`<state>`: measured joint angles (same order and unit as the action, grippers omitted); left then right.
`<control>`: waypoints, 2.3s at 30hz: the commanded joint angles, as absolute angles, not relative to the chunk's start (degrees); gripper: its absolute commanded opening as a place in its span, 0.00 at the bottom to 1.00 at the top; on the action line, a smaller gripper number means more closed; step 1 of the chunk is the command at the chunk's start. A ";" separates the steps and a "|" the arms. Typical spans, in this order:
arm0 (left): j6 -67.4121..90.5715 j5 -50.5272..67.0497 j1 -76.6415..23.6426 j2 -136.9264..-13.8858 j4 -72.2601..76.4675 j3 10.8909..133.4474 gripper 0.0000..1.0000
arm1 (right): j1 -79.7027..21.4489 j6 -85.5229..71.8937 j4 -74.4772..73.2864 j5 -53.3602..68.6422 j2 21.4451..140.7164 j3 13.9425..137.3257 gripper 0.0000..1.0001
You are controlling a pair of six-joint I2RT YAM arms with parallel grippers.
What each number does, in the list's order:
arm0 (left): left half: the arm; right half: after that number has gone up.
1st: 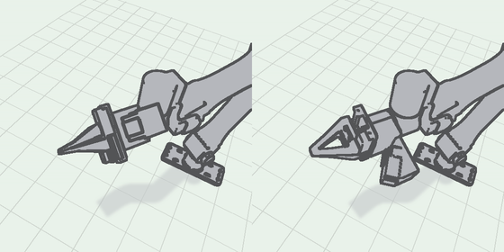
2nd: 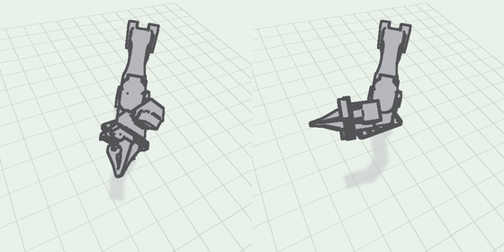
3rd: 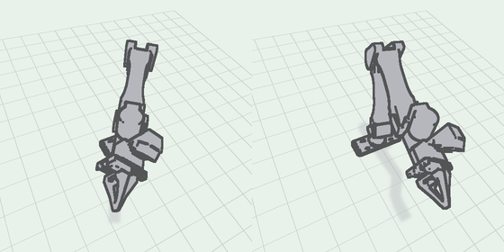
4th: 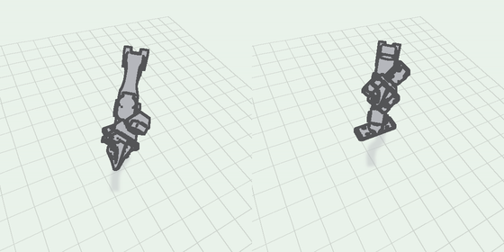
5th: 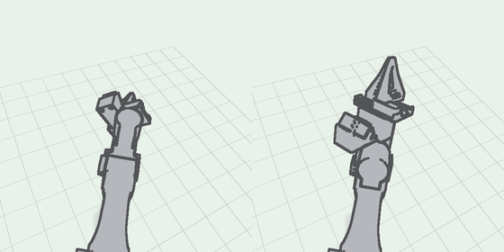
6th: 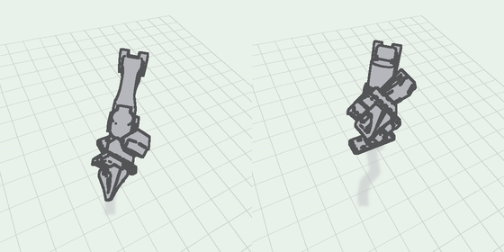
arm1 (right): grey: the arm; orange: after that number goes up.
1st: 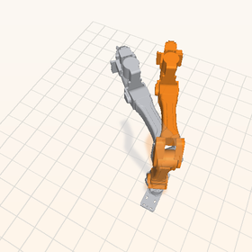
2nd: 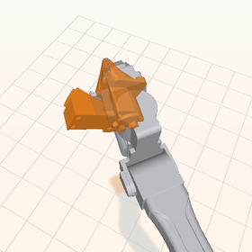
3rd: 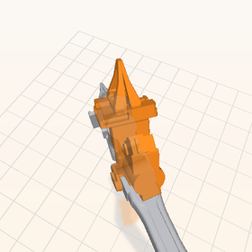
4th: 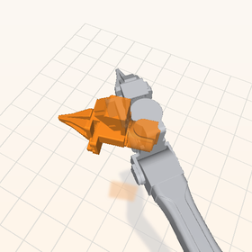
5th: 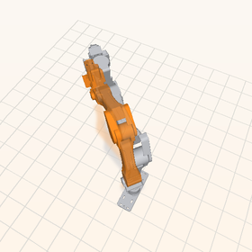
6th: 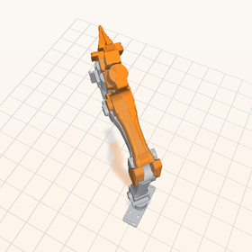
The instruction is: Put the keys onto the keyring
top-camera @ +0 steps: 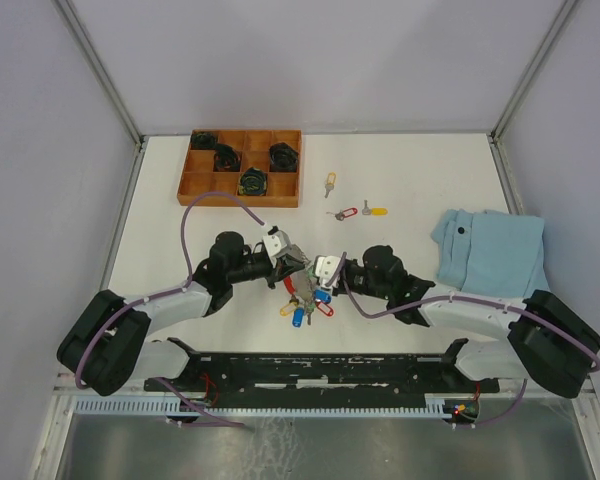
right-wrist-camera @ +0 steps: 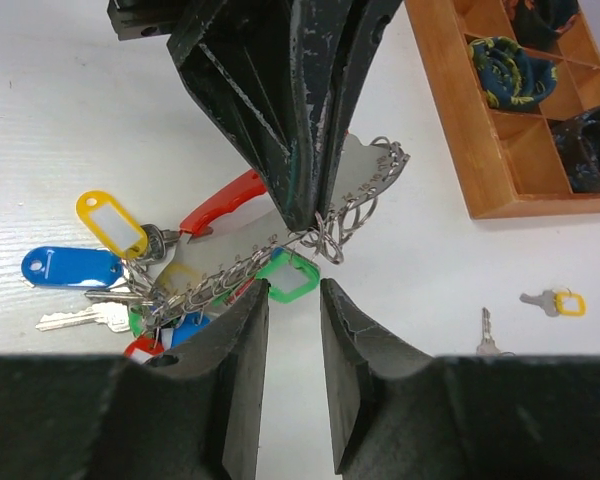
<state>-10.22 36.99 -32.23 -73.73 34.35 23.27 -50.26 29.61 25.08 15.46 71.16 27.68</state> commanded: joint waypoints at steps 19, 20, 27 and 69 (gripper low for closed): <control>-8.18 36.65 -32.11 -71.99 37.10 24.28 0.03 | -50.62 25.80 38.56 14.28 79.68 31.33 0.29; -8.18 36.61 -32.08 -71.91 37.13 24.28 0.03 | -50.61 25.86 38.05 14.20 79.66 31.35 0.28; -7.79 36.56 -32.09 -71.29 37.39 24.24 0.03 | -50.62 26.74 34.32 14.01 78.15 30.47 0.15; -10.14 40.34 -32.26 -71.13 35.77 23.41 0.37 | -51.15 37.78 18.65 15.70 73.91 36.62 0.01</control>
